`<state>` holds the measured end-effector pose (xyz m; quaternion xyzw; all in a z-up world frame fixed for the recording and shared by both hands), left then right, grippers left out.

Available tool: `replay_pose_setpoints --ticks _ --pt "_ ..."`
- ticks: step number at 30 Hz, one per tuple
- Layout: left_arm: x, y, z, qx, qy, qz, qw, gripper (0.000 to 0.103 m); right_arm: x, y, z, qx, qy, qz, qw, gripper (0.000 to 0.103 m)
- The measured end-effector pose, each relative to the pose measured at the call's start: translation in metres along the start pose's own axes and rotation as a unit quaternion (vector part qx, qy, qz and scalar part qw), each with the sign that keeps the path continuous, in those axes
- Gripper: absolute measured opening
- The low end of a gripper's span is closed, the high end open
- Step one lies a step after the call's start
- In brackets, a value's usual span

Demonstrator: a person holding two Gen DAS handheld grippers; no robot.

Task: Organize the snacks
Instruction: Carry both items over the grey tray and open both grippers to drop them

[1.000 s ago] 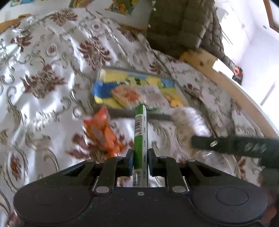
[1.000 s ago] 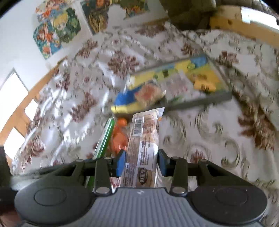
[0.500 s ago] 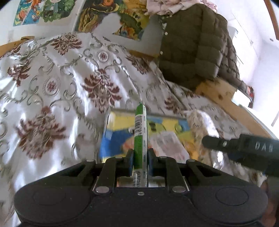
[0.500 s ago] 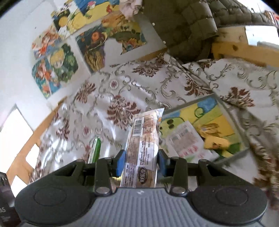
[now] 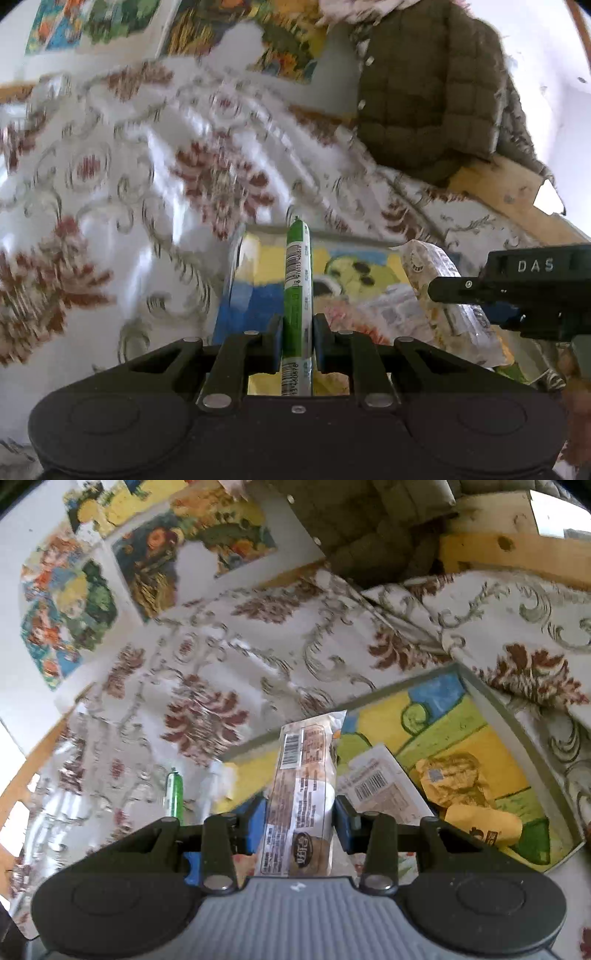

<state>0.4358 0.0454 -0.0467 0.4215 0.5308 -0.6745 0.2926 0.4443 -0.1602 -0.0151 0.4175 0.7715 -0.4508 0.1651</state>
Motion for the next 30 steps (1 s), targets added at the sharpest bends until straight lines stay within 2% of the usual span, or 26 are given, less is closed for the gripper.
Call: replay_pose_setpoints --ticks 3,6,11,14,16,18,20,21,25,30 --pt "0.004 0.009 0.001 -0.003 0.003 -0.022 0.9997 0.018 0.009 0.014 0.006 0.015 -0.002 -0.015 1.000 0.044" --pt "0.005 0.013 0.006 -0.004 0.020 -0.024 0.9995 0.018 0.015 0.018 0.008 0.026 -0.013 -0.013 0.999 0.043" --pt "0.007 0.017 0.005 0.011 0.003 -0.034 0.9993 0.018 0.017 0.015 0.006 0.033 -0.027 -0.013 0.999 0.045" --pt "0.009 0.018 0.002 0.027 -0.032 -0.045 0.9981 0.018 0.019 0.014 0.009 0.044 -0.037 -0.019 0.998 0.051" --pt "0.008 0.014 0.003 0.024 -0.027 -0.039 0.9986 0.021 0.018 0.011 0.011 0.046 -0.036 -0.018 0.998 0.057" --pt "0.005 0.009 0.002 0.021 -0.031 -0.034 0.9987 0.031 0.015 0.005 0.013 0.046 -0.036 -0.013 0.998 0.064" --pt "0.001 0.000 0.002 0.019 -0.040 -0.025 0.9987 0.046 0.012 -0.004 0.014 0.044 -0.035 -0.002 0.998 0.070" --pt "-0.001 -0.006 0.002 0.016 -0.040 -0.019 0.9989 0.049 0.010 -0.010 0.014 0.043 -0.036 0.005 0.998 0.074" --pt "-0.016 -0.035 0.008 0.003 -0.021 0.016 0.9996 0.069 0.006 -0.040 0.010 0.029 -0.039 0.036 0.998 0.084" --pt "-0.035 -0.078 0.015 -0.017 0.002 0.060 0.9981 0.084 0.004 -0.083 -0.003 0.014 -0.062 0.082 0.995 0.093"
Point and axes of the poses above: each gripper's, at about its wrist camera, not at the fingertips, and y roughly the way its jaws point, z to its right, x to its underside, the point moved 4 cm from there along y, roughly the way its jaws point, and after that the axes turned 13 degrees about y, right-handed, at the moved point
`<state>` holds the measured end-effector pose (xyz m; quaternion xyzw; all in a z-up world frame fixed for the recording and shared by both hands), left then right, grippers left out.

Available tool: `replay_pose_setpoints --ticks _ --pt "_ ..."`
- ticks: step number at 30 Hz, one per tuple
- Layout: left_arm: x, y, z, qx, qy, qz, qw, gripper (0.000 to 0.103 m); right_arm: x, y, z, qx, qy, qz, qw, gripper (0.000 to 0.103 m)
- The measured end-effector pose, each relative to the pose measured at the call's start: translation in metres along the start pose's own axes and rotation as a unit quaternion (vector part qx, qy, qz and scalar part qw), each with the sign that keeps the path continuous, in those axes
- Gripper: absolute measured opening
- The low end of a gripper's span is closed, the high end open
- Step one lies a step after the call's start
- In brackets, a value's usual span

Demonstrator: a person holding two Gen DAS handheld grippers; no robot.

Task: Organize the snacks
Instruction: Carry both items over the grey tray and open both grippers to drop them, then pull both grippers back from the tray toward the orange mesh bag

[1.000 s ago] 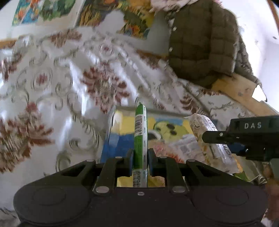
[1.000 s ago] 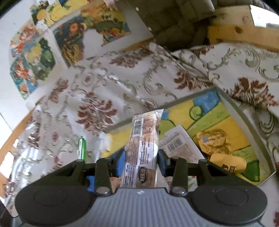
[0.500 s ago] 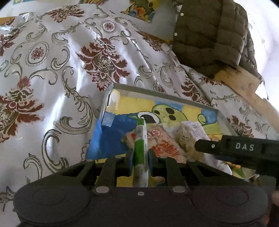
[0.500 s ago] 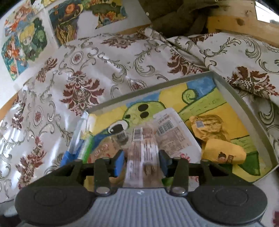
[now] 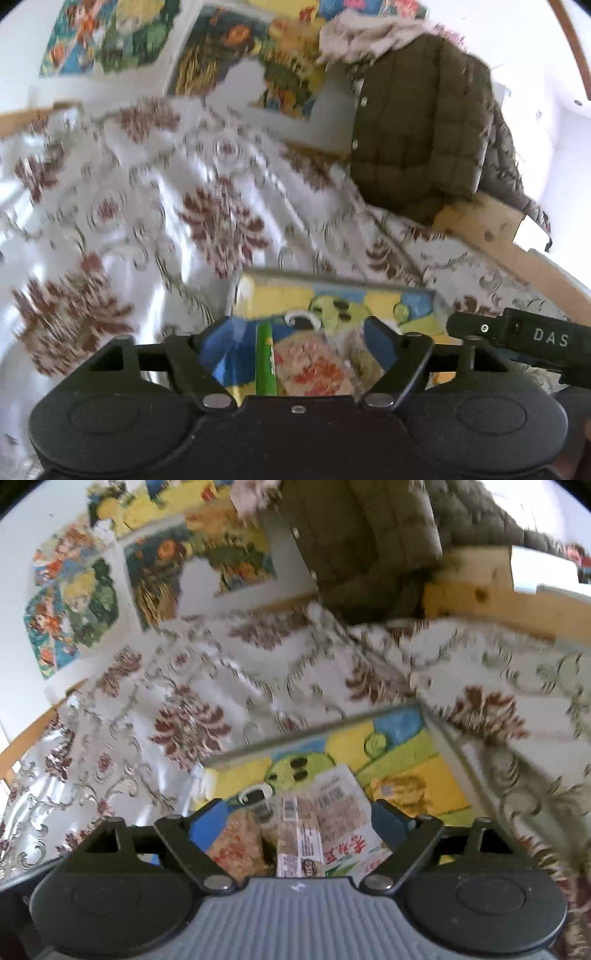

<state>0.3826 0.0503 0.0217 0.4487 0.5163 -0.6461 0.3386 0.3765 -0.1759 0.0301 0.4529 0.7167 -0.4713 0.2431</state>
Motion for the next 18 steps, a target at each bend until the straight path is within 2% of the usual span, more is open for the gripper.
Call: replay_pose_setpoints --ticks 4,9,12,18 --pt "-0.018 -0.038 0.003 -0.016 0.012 0.038 0.9991 0.095 -0.007 -0.036 -0.007 -0.013 -0.021 0.042 0.999 0.100" --pt "-0.025 -0.092 0.009 -0.026 0.025 0.072 0.9967 0.100 -0.002 -0.085 -0.014 -0.025 -0.059 0.086 0.994 0.103" --pt "-0.016 -0.123 0.009 -0.038 0.028 0.080 0.9957 0.102 0.006 -0.113 -0.013 -0.026 -0.072 0.097 0.992 0.103" --pt "0.005 -0.176 0.003 -0.052 0.009 0.071 0.9961 0.102 0.020 -0.167 -0.005 -0.035 -0.055 0.113 0.991 0.103"
Point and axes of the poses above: each gripper's, at about its wrist camera, not at the fingertips, and y roughly the way its jaws point, z to its right, x to its underside, the point moved 4 cm from there along y, roughly the way its jaws point, and after that the axes turned 13 degrees about y, right-handed, at the moved point
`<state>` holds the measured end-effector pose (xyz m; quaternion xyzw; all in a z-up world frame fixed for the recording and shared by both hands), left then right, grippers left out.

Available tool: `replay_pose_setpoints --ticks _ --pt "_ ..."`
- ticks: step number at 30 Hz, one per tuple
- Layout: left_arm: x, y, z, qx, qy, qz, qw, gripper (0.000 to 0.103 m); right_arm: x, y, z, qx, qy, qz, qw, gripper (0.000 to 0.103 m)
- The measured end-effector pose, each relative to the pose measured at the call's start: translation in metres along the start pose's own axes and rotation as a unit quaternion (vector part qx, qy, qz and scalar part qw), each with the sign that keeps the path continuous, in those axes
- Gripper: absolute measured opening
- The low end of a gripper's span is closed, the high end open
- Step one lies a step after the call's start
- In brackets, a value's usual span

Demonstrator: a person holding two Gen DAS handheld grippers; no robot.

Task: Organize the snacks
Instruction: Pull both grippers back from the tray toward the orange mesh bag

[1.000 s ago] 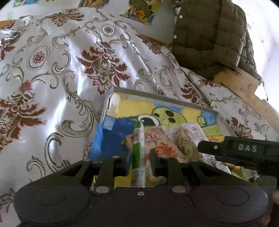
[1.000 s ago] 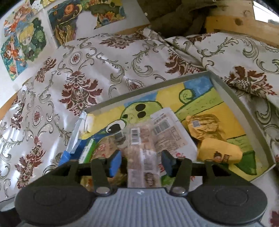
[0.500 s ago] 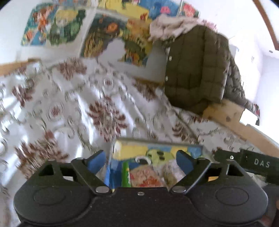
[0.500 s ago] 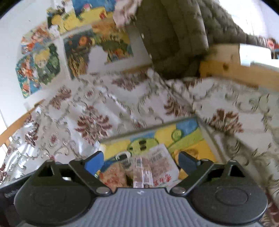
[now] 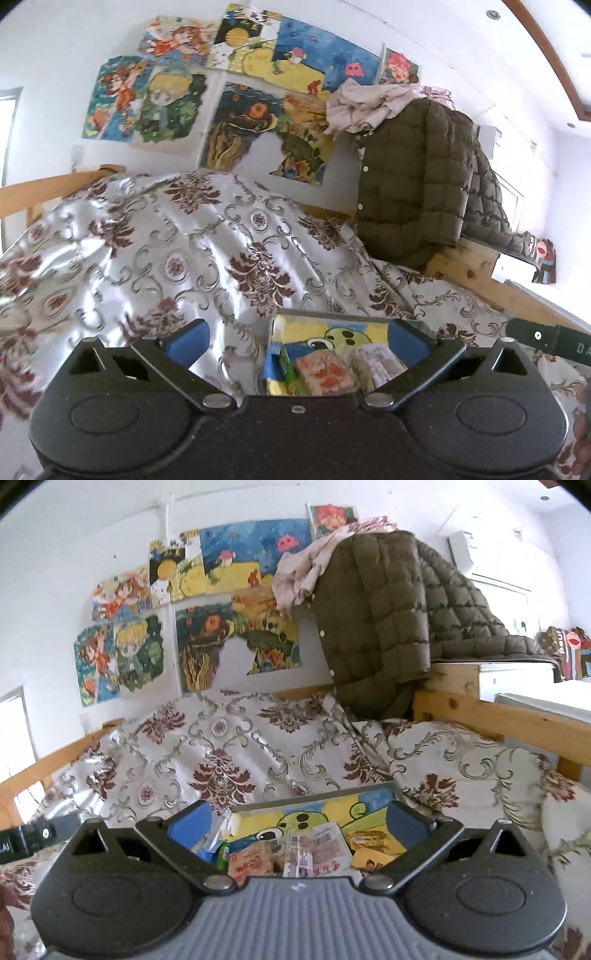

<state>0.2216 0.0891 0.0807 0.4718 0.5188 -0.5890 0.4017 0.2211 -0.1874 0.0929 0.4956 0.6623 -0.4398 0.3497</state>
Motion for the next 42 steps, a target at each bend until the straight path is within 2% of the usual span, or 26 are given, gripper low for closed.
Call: replay_pose_setpoints --ticks 4,7,11,14,19,25,33,42 --pt "0.004 -0.034 0.000 -0.012 0.001 0.010 0.9999 0.102 0.009 -0.029 0.006 0.009 0.001 -0.001 1.000 0.103" --pt "0.014 -0.055 0.003 -0.023 0.009 0.002 0.9997 0.102 0.018 -0.049 0.010 0.018 0.005 -0.005 1.000 0.103" --pt "0.030 -0.075 0.006 -0.034 0.010 -0.044 0.9984 0.102 0.034 -0.067 0.010 0.023 0.003 -0.020 1.000 0.103" --pt "0.041 -0.082 0.007 -0.022 -0.010 -0.091 0.9955 0.102 0.048 -0.079 0.007 0.038 -0.002 -0.035 0.999 0.103" --pt "0.061 -0.095 0.004 -0.041 -0.014 -0.124 0.9913 0.102 0.070 -0.090 0.000 0.062 -0.011 -0.060 0.996 0.103" --pt "0.074 -0.101 0.002 -0.051 -0.017 -0.168 0.9843 0.102 0.089 -0.094 -0.006 0.079 -0.022 -0.092 0.992 0.103" --pt "0.075 -0.099 0.007 -0.057 0.001 -0.180 0.9820 0.102 0.107 -0.090 -0.015 0.076 -0.049 -0.126 0.988 0.103" --pt "0.078 -0.087 -0.004 -0.064 -0.029 -0.201 0.9770 0.102 0.120 -0.079 -0.033 0.047 -0.065 -0.147 0.986 0.103"
Point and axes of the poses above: each gripper's, at about its wrist camera, not at the fingertips, and y roughly the way its jaws point, z to its right, x to its underside, the point moved 4 cm from there along y, roughly the way its jaws point, and after that the axes turned 13 degrees about y, right-handed, at the moved point
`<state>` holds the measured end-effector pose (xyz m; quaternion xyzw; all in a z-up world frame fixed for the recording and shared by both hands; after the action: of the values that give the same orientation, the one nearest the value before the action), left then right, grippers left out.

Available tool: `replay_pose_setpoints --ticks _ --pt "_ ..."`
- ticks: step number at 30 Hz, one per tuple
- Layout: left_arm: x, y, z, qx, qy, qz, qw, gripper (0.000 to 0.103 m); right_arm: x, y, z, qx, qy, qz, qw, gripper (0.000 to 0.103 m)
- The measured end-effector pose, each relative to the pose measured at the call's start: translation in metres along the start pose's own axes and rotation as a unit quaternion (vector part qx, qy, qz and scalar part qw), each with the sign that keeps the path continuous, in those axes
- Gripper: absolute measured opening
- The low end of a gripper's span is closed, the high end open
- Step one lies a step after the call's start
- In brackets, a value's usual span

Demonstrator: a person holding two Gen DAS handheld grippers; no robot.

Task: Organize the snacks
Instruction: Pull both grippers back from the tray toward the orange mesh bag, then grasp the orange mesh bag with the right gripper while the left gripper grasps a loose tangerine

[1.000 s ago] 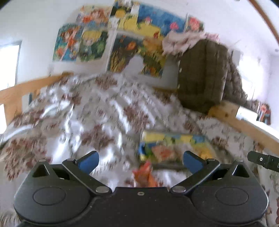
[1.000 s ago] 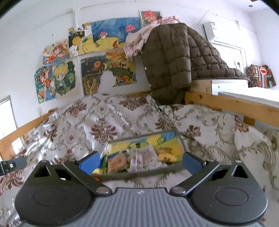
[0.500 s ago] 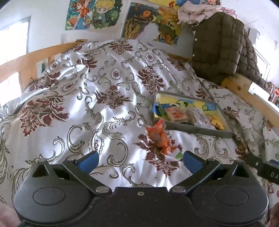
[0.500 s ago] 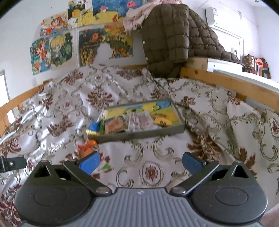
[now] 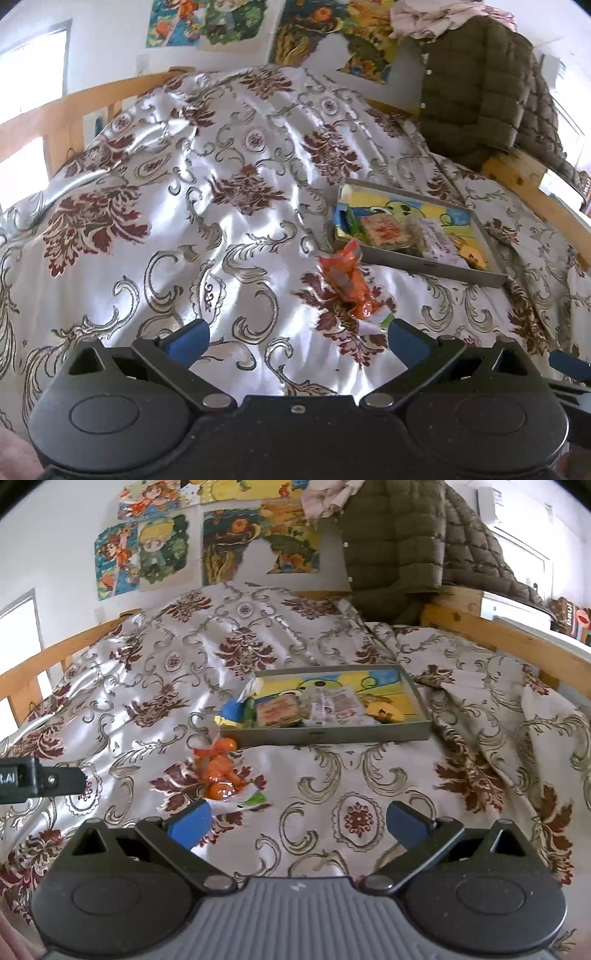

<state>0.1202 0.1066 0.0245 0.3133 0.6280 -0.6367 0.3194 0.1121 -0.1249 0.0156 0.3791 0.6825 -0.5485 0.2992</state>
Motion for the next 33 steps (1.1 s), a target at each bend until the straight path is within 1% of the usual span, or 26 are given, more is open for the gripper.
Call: replay_pose_setpoints --ticks 3,5,7,11,15,17,20,22,24,25,26,28,29,33 --pt "0.003 0.009 -0.005 -0.017 -0.006 -0.028 0.9994 0.102 0.000 0.008 -0.003 0.000 0.002 -0.008 1.000 0.103" --pt "0.006 0.016 -0.011 -0.023 -0.023 -0.047 0.9983 0.102 0.001 0.016 -0.007 -0.003 0.005 -0.017 1.000 0.103" --pt "0.007 0.021 -0.017 -0.025 -0.042 -0.057 0.9972 0.102 0.001 0.022 -0.011 -0.009 0.004 -0.021 1.000 0.103" --pt "0.009 0.028 -0.027 -0.033 -0.066 -0.061 0.9954 0.102 -0.001 0.032 -0.021 -0.023 -0.007 -0.028 0.999 0.103" --pt "0.010 0.039 -0.033 -0.047 -0.067 -0.078 0.9936 0.102 -0.007 0.046 -0.031 -0.028 -0.009 -0.035 0.999 0.103" --pt "0.011 0.043 -0.037 -0.052 -0.073 -0.084 0.9925 0.102 -0.009 0.054 -0.038 -0.038 -0.012 -0.039 0.998 0.103" --pt "0.007 0.048 -0.042 -0.062 -0.076 -0.084 0.9916 0.102 -0.012 0.063 -0.048 -0.049 -0.036 -0.042 0.997 0.103" --pt "0.002 0.055 -0.043 -0.072 -0.061 -0.086 0.9918 0.102 -0.012 0.068 -0.054 -0.058 -0.077 -0.047 0.994 0.103" --pt "-0.005 0.066 -0.041 -0.078 -0.031 -0.092 0.9921 0.102 -0.008 0.074 -0.061 -0.067 -0.144 -0.048 0.986 0.103" --pt "-0.008 0.071 -0.040 -0.081 -0.014 -0.095 0.9921 0.102 -0.004 0.076 -0.064 -0.068 -0.184 -0.044 0.980 0.103" --pt "-0.010 0.076 -0.039 -0.085 -0.002 -0.095 0.9918 0.102 0.001 0.079 -0.066 -0.067 -0.230 -0.035 0.970 0.103" --pt "-0.015 0.084 -0.037 -0.094 0.021 -0.094 0.9909 0.102 0.011 0.082 -0.071 -0.064 -0.287 -0.013 0.956 0.103" --pt "-0.018 0.089 -0.036 -0.095 0.030 -0.093 0.9907 0.102 0.014 0.085 -0.072 -0.064 -0.297 -0.006 0.953 0.103" --pt "-0.030 0.112 -0.030 -0.072 0.065 -0.092 0.9910 0.102 0.012 0.099 -0.082 -0.081 -0.270 -0.011 0.959 0.103"
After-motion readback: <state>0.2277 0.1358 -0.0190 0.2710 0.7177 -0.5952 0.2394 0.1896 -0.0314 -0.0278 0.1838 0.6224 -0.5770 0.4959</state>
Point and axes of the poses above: each gripper's, at about its wrist camera, not at the fingertips, and y roughly the way its jaws point, z to its right, x to its underside, the point moved 4 cm from there along y, roughly the way its jaws point, and after that the axes turned 13 degrees about y, right-handed, at the moved point
